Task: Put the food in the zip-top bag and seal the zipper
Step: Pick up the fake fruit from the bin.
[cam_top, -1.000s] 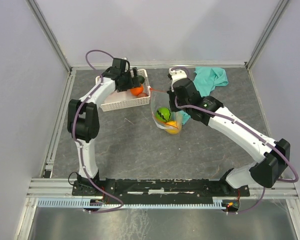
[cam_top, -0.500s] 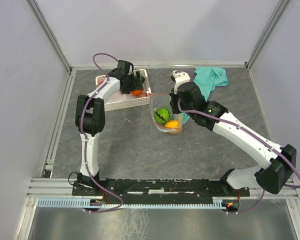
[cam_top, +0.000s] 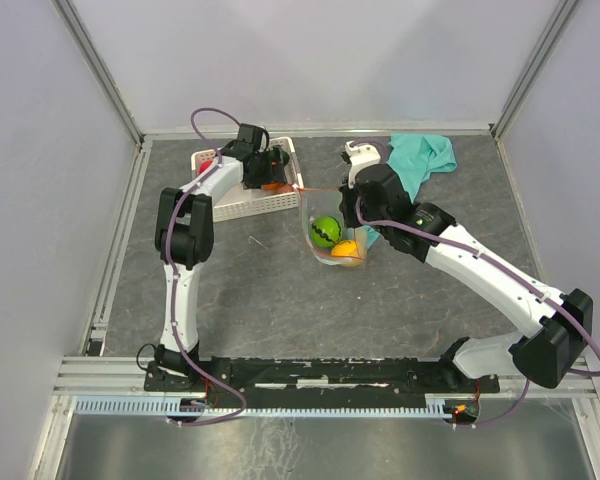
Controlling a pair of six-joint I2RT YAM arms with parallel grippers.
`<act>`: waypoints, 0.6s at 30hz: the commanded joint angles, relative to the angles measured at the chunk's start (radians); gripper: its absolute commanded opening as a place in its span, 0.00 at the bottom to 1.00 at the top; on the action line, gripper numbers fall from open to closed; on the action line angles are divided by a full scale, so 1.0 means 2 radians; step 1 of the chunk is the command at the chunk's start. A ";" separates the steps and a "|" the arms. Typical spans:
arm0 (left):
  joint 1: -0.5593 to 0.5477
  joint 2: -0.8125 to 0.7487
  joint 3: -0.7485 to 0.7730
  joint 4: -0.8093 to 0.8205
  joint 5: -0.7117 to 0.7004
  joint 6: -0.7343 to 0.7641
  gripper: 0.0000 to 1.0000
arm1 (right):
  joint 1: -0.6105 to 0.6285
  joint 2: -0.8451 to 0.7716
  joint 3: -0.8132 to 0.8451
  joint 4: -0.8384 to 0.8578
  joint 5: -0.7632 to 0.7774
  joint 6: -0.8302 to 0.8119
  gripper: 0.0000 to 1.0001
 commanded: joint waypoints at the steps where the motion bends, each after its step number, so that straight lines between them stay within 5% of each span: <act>1: 0.003 -0.009 0.016 0.037 -0.009 0.043 0.74 | -0.003 -0.006 0.005 0.024 0.002 -0.006 0.02; 18: 0.001 -0.190 -0.154 0.106 -0.008 0.076 0.54 | -0.003 0.013 0.021 0.018 -0.011 -0.005 0.02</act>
